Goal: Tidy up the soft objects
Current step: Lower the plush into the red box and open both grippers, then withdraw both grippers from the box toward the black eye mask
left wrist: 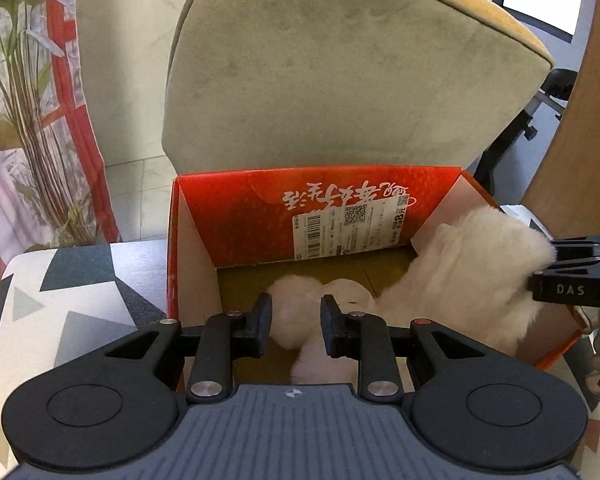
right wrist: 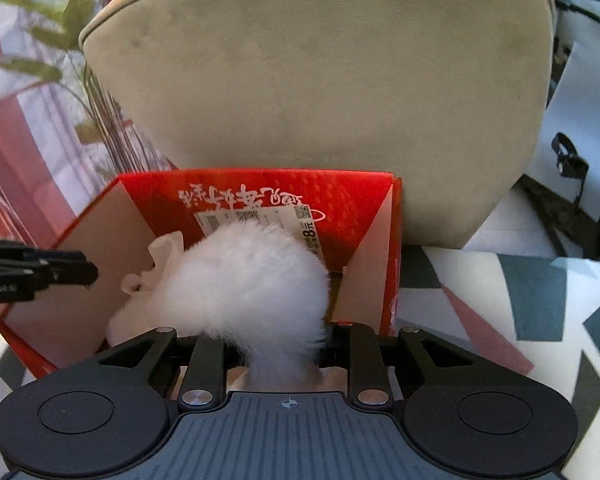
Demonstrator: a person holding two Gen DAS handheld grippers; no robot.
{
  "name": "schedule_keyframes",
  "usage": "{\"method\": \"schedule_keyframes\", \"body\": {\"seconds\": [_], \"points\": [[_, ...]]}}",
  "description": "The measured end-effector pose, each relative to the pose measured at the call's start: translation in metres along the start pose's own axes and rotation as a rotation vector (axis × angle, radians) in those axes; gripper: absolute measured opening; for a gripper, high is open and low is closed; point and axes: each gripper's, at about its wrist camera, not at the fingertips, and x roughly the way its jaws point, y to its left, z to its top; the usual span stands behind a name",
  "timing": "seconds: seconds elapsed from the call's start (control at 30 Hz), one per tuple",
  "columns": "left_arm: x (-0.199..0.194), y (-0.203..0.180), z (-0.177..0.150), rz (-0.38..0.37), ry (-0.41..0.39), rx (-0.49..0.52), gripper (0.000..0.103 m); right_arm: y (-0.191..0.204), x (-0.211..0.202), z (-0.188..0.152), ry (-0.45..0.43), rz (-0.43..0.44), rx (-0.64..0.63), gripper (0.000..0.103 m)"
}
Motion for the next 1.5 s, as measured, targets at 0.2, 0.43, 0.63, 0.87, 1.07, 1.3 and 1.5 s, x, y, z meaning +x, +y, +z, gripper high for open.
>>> {"method": "schedule_keyframes", "body": {"seconds": [0.2,0.43,0.63,0.87,1.07,1.3,1.5], "points": [[-0.004,0.001,-0.004,0.02,-0.011,-0.014,0.03,0.015,0.006,0.001,0.047,0.004,-0.013,0.013],[-0.008,0.012,-0.003,0.039,-0.037,-0.051,0.03,0.034,0.009,0.016,0.021,0.172,0.13,0.011],[-0.009,0.021,-0.002,0.054,-0.053,-0.096,0.03,0.041,-0.005,0.032,-0.074,0.289,0.22,0.011],[-0.012,0.014,-0.005,0.06,-0.044,-0.09,0.034,0.024,0.01,0.015,0.067,0.003,0.136,0.024],[-0.026,0.007,-0.006,0.081,-0.064,-0.077,0.053,0.028,-0.016,0.013,0.042,-0.105,0.036,0.054],[-0.066,-0.008,-0.012,0.099,-0.126,-0.072,0.093,0.041,-0.061,0.011,-0.074,-0.126,-0.014,0.084],[-0.099,-0.028,-0.031,0.115,-0.151,-0.056,0.103,0.061,-0.1,-0.016,-0.147,-0.106,-0.058,0.102]]}}
